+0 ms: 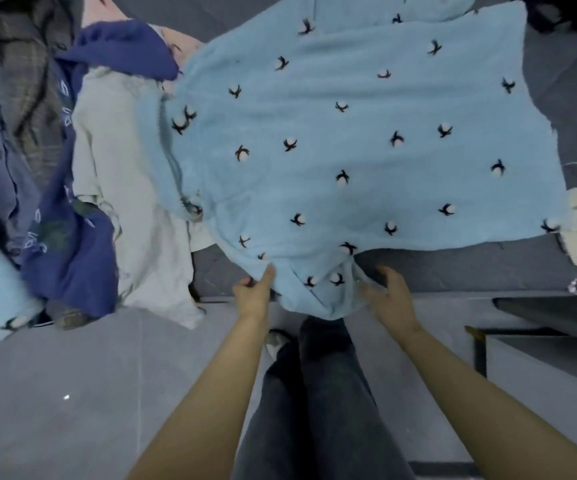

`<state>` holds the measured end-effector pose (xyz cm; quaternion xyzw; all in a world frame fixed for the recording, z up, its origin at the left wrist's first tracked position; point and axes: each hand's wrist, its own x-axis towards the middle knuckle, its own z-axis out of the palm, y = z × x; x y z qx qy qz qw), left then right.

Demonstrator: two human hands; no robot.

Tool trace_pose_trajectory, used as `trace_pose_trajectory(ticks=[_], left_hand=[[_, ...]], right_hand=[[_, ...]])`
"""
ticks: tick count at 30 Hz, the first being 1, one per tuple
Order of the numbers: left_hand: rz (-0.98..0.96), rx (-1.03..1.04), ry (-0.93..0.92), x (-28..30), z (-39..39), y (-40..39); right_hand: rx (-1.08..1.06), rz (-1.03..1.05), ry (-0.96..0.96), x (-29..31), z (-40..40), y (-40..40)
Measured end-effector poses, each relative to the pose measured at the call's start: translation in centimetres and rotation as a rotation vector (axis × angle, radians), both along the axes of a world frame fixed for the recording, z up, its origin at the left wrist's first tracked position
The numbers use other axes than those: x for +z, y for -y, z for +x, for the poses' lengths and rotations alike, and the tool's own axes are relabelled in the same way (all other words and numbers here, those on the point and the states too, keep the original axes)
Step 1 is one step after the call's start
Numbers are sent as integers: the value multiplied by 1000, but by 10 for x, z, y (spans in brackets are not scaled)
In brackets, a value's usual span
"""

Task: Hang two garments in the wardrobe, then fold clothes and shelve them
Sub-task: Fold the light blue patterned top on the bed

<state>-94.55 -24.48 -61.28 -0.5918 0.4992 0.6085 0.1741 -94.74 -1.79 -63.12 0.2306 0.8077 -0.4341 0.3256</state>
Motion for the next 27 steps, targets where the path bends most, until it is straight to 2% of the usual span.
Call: trace_pose_trajectory(ticks=[3, 5, 8, 13, 15, 18, 20, 22, 27], left_hand=[[49, 74, -48, -23, 14, -16], [30, 123, -162, -28, 16, -18], [-42, 138, -283, -24, 33, -4], [-55, 92, -386, -21, 83, 29], [-70, 43, -362, -30, 90, 31], [-96, -127, -225, -50, 87, 27], [-48, -176, -160, -61, 80, 27], [-23, -124, -135, -66, 73, 28], [-172, -23, -199, -60, 58, 36]], right_hand=[[145, 108, -126, -22, -4, 16], [161, 62, -162, -29, -4, 27], [9, -71, -90, -23, 11, 32], [-204, -135, 41, -13, 70, 11], [-211, -114, 134, -19, 88, 0], [-232, -89, 220, -32, 98, -6], [-205, -54, 157, -39, 88, -6], [-244, -91, 70, -42, 68, -1], [-699, -401, 43, -47, 0, 17]])
